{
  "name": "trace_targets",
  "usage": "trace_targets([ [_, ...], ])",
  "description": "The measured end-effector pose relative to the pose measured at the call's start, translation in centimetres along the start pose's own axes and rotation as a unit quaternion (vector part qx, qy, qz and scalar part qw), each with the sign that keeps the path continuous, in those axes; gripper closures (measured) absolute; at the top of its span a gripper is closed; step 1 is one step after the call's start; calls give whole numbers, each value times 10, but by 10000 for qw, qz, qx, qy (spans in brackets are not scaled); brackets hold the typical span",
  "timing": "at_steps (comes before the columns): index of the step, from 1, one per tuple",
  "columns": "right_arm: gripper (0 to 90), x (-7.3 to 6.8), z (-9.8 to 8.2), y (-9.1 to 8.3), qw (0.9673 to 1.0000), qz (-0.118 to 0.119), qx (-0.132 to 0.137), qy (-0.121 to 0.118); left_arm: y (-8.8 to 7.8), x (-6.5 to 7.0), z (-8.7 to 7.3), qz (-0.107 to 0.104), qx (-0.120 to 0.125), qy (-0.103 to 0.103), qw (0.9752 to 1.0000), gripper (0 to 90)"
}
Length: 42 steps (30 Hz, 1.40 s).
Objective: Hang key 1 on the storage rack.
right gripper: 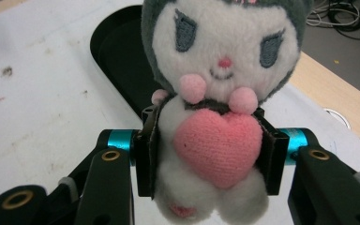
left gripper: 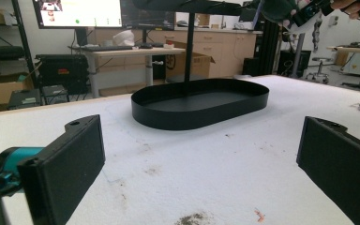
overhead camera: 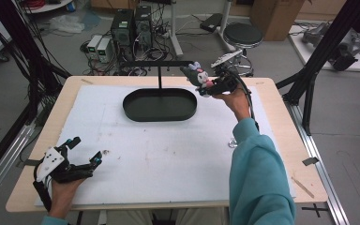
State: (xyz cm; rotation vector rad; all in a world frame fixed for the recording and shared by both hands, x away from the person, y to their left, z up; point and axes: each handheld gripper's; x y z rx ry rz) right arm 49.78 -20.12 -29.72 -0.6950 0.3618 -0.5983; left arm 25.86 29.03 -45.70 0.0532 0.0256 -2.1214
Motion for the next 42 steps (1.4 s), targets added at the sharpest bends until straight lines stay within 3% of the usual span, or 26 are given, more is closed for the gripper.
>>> trace_targets([
  [17, 528, -3, 16, 2, 9999, -120, 75, -28, 0, 0, 0, 2, -12, 0, 10000, 17],
  [19, 528, -4, 18, 2, 9998, -79, 198, 5, 0, 0, 0, -2, -11, 1, 10000, 17],
  [26, 528, -4, 21, 4, 9994, -230, 242, 23, 0, 0, 0, -5, -2, 5, 10000, 17],
  [42, 526, 7, 18, 6, 9982, -413, 377, 195, 0, 0, 0, 6, -8, 8, 10000, 17],
])
Point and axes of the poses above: each handheld gripper's, and its own axes: y roughly forward along the jaws, z roughly out of its top, x roughly to its right, and after that the axes turned 4 degrees about y, right-handed
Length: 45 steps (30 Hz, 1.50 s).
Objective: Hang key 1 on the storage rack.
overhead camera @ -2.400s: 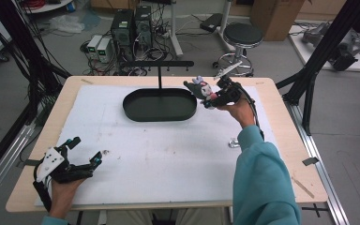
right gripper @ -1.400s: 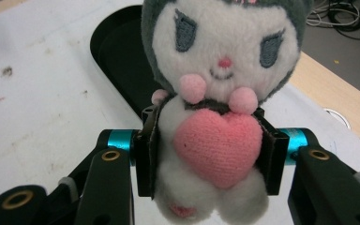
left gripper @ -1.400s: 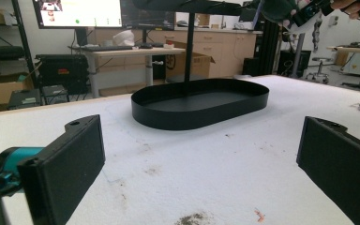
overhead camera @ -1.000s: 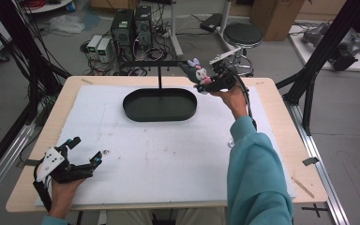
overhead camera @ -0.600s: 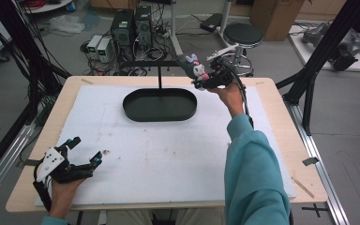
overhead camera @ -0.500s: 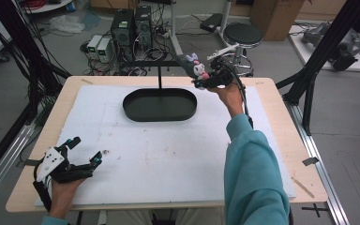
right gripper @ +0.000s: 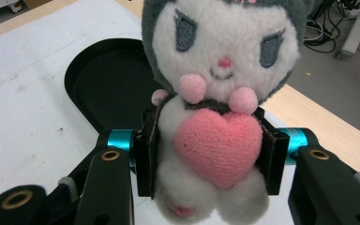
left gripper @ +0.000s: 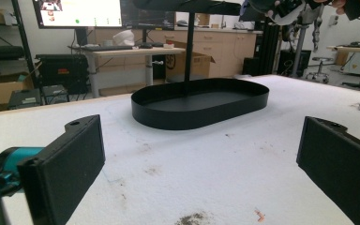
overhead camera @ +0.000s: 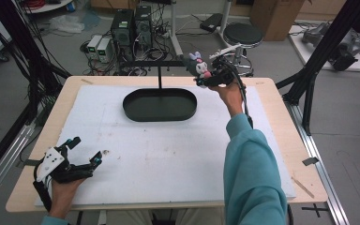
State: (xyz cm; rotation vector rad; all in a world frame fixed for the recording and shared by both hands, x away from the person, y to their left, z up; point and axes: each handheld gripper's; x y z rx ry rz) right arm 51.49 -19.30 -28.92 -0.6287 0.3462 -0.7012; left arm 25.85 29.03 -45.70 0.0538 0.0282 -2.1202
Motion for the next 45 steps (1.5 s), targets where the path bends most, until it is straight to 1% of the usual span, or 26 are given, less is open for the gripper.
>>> trace_targets([
  [4, 526, 4, -1, 1, 10000, -13, -13, 35, 0, 0, 0, -1, -10, 5, 10000, 17],
  [5, 526, 7, -3, 2, 10000, -27, -58, 61, 0, 0, 0, -1, -9, 6, 10000, 17],
  [10, 524, 12, -6, 3, 9998, -78, -128, 98, 0, 0, 0, 2, 2, 5, 10000, 17],
  [13, 524, 17, -9, 4, 9996, -119, -222, 122, 0, 0, 0, 1, 3, 10, 10000, 17],
  [14, 524, 19, -12, 5, 9993, -87, -301, 193, 0, 0, 0, 1, 6, 9, 10000, 17],
  [15, 524, 19, -12, 5, 9993, -87, -301, 193, 0, 0, 0, 4, 10, 8, 10000, 17],
  [16, 524, 20, -13, 6, 9991, -144, -365, 174, 0, 0, 0, 7, 16, 9, 10000, 17],
  [21, 523, 20, -15, 8, 9986, -140, -473, 196, 0, 0, 0, 4, 16, 4, 10000, 17],
  [22, 523, 21, -15, 9, 9986, -129, -482, 152, 0, 0, 0, 1, 6, 6, 10000, 17],
  [25, 521, 20, -16, 11, 9979, -147, -619, 141, 0, 0, 0, -3, 3, 5, 10000, 17],
  [26, 519, 20, -17, 12, 9976, -124, -661, 187, 0, 0, 0, -2, 4, 4, 10000, 17],
  [29, 518, 20, -17, 16, 9973, -85, -712, 121, -1, 0, 0, -1, 4, 5, 10000, 17],
  [32, 518, 20, -18, 19, 9964, -43, -834, 141, -1, 0, 0, 3, 7, 7, 10000, 17],
  [36, 517, 21, -21, 25, 9955, 12, -946, 108, -1, 0, 0, 0, 13, 9, 10000, 17],
  [42, 513, 20, -22, 29, 9948, 71, -1007, 117, -1, 0, 0, 0, 13, 8, 10000, 17],
  [43, 506, 20, -23, 30, 9944, 65, -1048, 134, -1, 0, 0, -1, 12, 9, 10000, 17],
  [45, 498, 20, -24, 33, 9938, 85, -1101, 97, -1, 0, 0, -3, 12, 4, 10000, 17],
])
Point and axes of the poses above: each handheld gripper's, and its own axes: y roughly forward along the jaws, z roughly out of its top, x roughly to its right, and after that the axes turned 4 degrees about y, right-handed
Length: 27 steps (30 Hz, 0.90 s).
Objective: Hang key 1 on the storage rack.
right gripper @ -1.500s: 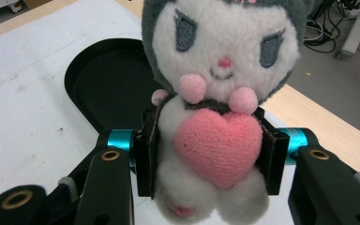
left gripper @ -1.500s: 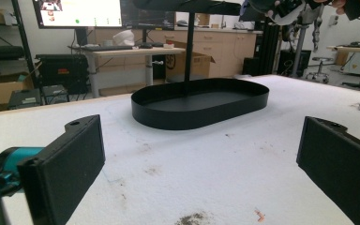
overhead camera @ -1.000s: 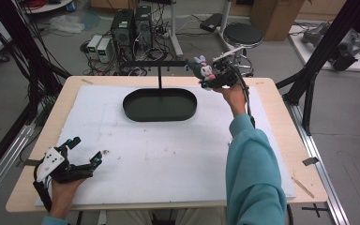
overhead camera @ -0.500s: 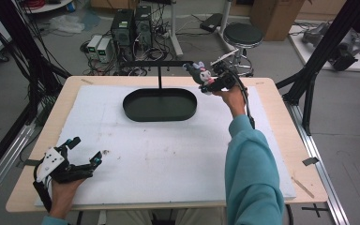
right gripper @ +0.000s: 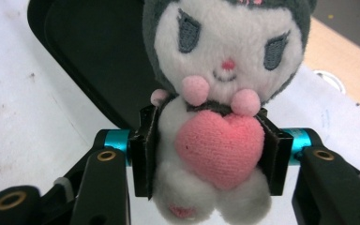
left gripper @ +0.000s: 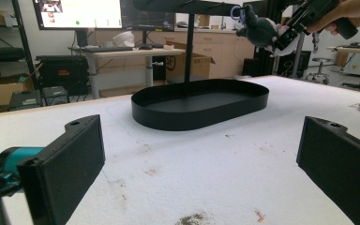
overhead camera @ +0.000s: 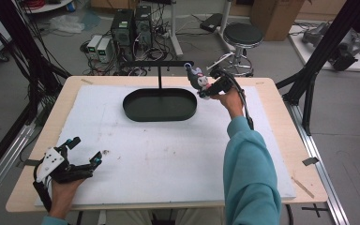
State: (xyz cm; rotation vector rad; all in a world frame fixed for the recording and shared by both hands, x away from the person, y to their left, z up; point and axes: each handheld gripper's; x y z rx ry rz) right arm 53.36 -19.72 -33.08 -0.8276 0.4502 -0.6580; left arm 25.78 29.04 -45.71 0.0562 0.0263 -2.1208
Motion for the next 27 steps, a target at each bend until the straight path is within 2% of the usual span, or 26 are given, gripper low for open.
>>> trace_targets([
  [2, 496, -1, -1, 3, 10000, 75, -48, 22, 0, 0, 0, 1, 1, 4, 10000, 17],
  [7, 464, -6, 3, 9, 9998, 78, -111, -117, 0, 0, 0, -3, -4, 11, 10000, 17],
  [12, 342, -9, 4, 13, 9999, 74, -62, -84, 0, 0, 0, -8, 0, 5, 10000, 17],
  [13, 294, -9, 4, 14, 9999, 102, 2, -87, 0, 0, 0, -5, 0, 3, 10000, 17],
  [15, 269, -10, 4, 13, 9996, 261, 63, -96, 0, 0, 0, -6, 3, 5, 10000, 17],
  [18, 202, -11, 4, 12, 9988, 398, 145, -245, 0, 0, 0, -5, -3, 13, 10000, 17],
  [20, 139, -13, 5, 10, 9977, 580, 268, -215, 0, 0, 0, -5, 1, 13, 10000, 17],
  [27, 128, -12, 3, -9, 9925, 842, 869, -187, 0, 0, 0, -1, 14, 17, 10000, 17],
])
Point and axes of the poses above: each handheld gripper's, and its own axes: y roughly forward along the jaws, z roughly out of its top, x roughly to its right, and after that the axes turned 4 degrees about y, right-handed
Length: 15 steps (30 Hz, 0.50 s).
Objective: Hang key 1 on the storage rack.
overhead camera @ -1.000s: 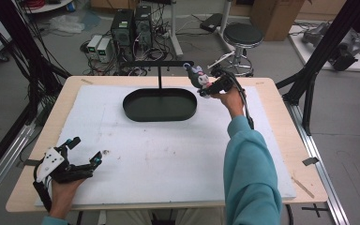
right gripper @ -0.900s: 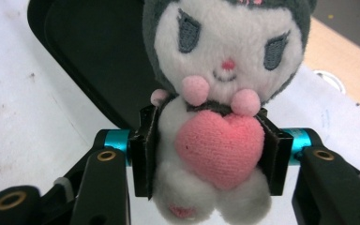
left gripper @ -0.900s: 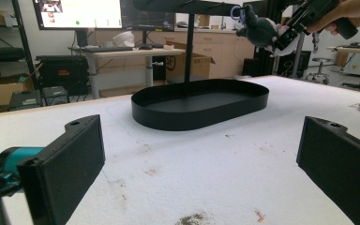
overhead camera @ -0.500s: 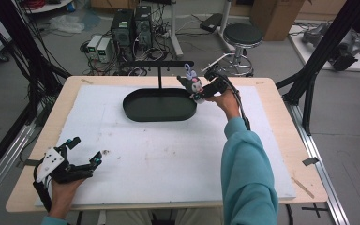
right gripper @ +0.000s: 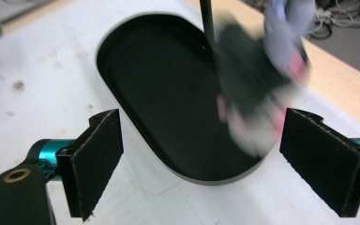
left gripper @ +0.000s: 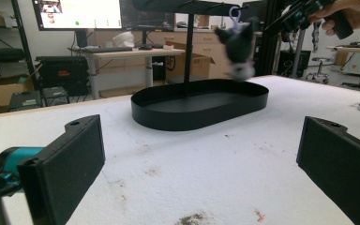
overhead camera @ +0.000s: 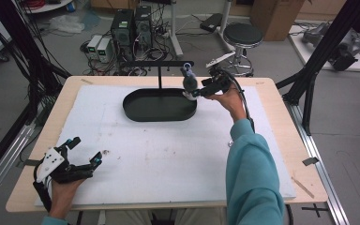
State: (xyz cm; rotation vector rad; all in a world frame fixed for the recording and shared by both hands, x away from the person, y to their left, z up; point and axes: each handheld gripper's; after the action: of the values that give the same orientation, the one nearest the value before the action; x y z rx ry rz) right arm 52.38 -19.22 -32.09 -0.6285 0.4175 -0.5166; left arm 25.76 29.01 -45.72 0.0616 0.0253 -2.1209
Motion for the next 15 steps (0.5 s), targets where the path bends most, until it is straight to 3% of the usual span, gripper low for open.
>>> trace_targets([
  [3, 124, -3, -1, -10, 9998, 35, 189, 5, 0, 0, 0, -2, 4, 1, 10000, 17],
  [5, 119, -5, -9, -20, 9986, 69, 525, -88, 0, 0, 0, -4, 8, -1, 10000, 17],
  [7, 103, -6, -12, -26, 9988, 83, 474, -42, 0, 0, 0, -7, 3, -3, 10000, 17],
  [10, 102, -14, -13, -37, 9988, -241, 416, 31, 0, 0, 0, -4, -10, -11, 10000, 17],
  [15, 103, -31, -13, -62, 9969, -176, 755, -163, 0, 0, 0, -1, -10, -3, 10000, 17],
])
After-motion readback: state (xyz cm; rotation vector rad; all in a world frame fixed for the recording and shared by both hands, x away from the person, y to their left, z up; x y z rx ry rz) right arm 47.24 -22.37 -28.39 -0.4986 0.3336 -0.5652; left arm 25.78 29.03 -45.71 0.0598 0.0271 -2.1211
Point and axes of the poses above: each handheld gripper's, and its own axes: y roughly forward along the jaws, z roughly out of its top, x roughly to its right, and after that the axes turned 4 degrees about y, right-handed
